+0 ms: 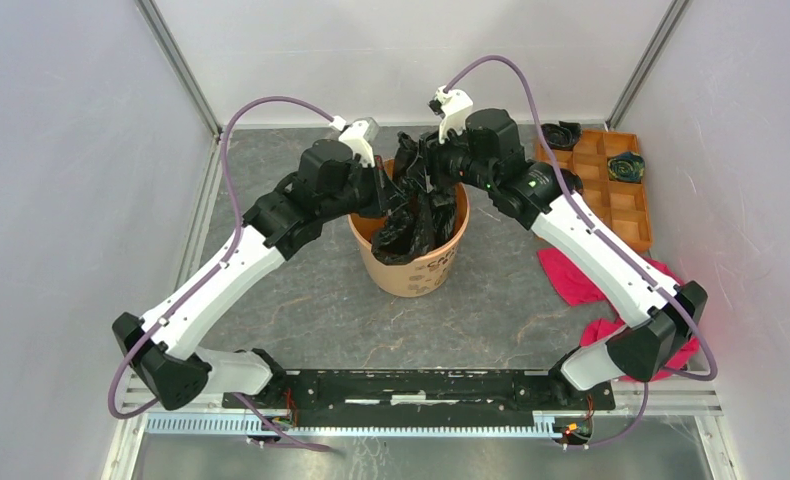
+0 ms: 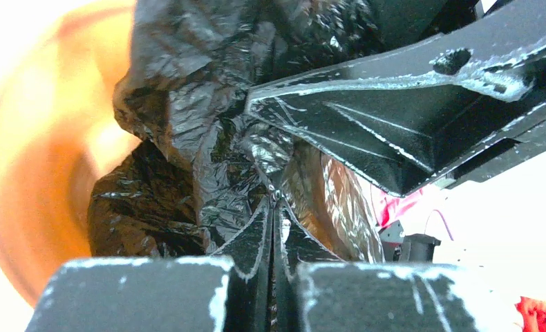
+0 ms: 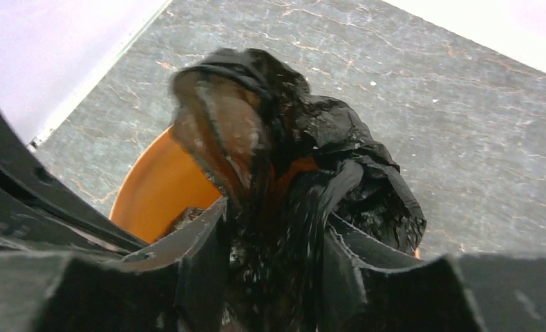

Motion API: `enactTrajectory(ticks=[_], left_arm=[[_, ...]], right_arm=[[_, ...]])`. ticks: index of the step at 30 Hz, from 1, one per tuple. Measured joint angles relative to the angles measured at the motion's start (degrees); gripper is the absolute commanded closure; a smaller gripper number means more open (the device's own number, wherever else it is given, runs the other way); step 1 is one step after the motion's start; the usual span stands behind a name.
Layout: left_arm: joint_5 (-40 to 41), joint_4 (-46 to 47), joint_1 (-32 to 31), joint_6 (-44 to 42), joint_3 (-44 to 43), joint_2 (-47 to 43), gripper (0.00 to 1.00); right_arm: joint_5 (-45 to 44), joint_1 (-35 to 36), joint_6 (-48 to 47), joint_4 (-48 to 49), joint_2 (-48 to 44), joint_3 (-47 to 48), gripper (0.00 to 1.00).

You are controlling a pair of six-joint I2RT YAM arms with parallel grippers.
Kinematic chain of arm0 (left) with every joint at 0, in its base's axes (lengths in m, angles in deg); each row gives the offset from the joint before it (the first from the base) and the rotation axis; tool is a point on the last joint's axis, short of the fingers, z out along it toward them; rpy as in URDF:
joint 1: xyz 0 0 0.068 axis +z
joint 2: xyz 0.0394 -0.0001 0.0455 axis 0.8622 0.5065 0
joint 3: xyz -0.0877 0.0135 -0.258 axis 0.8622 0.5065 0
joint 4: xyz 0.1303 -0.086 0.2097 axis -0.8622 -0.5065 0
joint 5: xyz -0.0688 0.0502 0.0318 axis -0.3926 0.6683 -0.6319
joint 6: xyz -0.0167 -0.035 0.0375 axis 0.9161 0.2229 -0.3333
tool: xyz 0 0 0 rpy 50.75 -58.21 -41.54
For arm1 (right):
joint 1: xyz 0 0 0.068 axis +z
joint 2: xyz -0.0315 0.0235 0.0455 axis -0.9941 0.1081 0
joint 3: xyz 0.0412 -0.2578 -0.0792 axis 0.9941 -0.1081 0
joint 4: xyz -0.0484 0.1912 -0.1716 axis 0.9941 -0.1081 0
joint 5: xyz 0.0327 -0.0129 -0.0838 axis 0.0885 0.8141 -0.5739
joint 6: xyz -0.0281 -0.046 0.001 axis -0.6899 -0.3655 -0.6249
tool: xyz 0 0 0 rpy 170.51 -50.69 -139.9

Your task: Put the trash bags into the trash bin

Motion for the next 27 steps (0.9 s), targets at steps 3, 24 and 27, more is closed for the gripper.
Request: enactTrajectory(ticks=[3, 24, 27], left_arm=[[1.8, -0.1, 0.0, 1.2, 0.7, -2.3, 0.98], [4.2, 2.9, 0.0, 4.1, 5.1, -10.4, 0.98], [4.2, 4.1, 0.0, 4.4, 5.4, -10.8, 0.98]], right_arm=[[0.2, -0.6, -0.4, -2.5, -0.4, 1.2, 0.31], [-6.2, 1.0, 15.4, 0.8, -20.4, -13.6, 0.02], [-6.3, 4.8, 18.0, 2.8, -18.7, -14.9, 0.1]])
